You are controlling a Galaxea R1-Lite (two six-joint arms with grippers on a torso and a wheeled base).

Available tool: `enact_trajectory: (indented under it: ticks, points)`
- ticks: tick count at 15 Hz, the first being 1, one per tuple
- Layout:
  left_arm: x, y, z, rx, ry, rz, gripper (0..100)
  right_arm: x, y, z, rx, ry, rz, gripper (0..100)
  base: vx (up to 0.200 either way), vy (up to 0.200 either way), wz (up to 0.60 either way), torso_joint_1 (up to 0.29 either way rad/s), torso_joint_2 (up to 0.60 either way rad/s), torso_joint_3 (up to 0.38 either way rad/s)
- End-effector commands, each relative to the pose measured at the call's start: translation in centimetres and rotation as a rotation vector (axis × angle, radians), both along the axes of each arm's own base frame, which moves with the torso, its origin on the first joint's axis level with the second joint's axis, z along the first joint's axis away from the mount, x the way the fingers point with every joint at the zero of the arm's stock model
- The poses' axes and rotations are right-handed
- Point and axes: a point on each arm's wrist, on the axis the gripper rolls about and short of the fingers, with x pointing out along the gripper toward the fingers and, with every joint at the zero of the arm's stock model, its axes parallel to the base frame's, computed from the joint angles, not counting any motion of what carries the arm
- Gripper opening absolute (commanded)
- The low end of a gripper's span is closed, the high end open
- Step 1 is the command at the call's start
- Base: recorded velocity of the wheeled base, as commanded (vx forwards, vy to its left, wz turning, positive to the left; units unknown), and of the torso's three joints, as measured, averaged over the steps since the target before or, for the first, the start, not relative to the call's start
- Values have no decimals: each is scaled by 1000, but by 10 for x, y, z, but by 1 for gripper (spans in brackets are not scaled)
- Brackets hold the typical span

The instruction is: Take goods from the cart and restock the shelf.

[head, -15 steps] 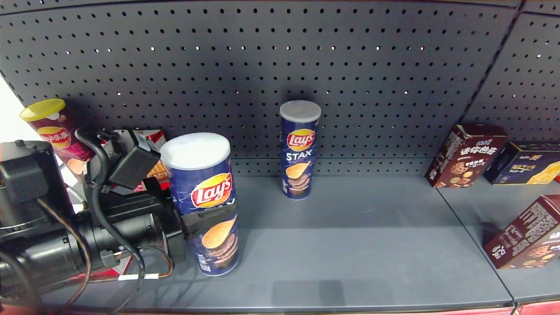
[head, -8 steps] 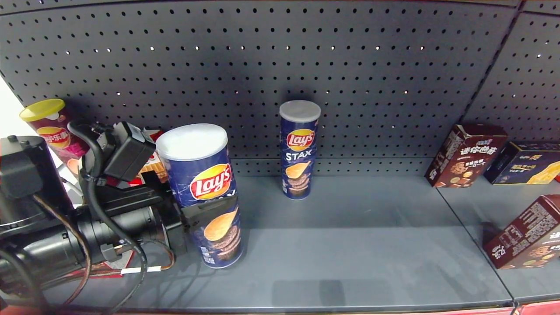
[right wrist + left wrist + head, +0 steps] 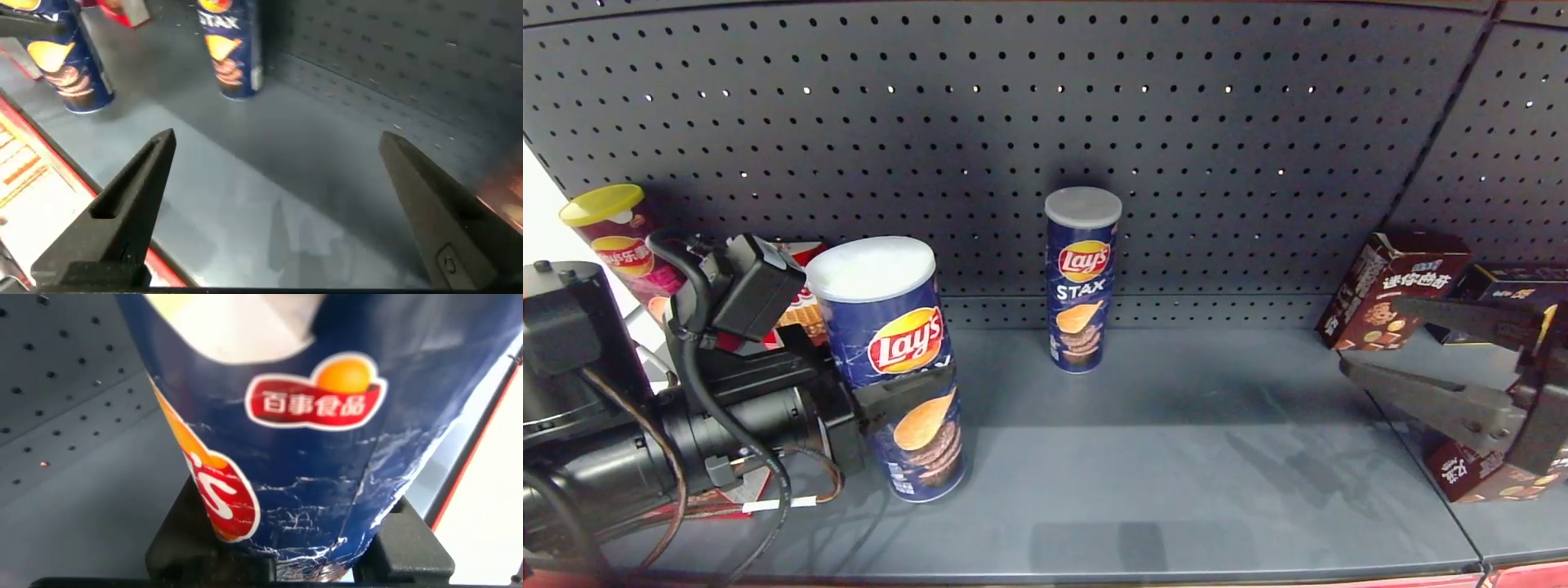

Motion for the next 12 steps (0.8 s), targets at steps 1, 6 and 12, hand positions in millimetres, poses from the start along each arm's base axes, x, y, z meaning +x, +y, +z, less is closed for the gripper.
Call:
enact_trajectory:
  ticks: [1,6,12]
  points:
    - [0,0,-1,2,4,6,0,45,27,-6,-15,38,25,100,0,0,0,0,0,0]
    - [0,1,-1,0,7,14,0,103,53,-4,53,-76,104,100,0,0,0,0,0,0]
    - [-1,3,-4,3,16,17,0,145,77,-1,99,-216,440,100,0,0,0,0,0,0]
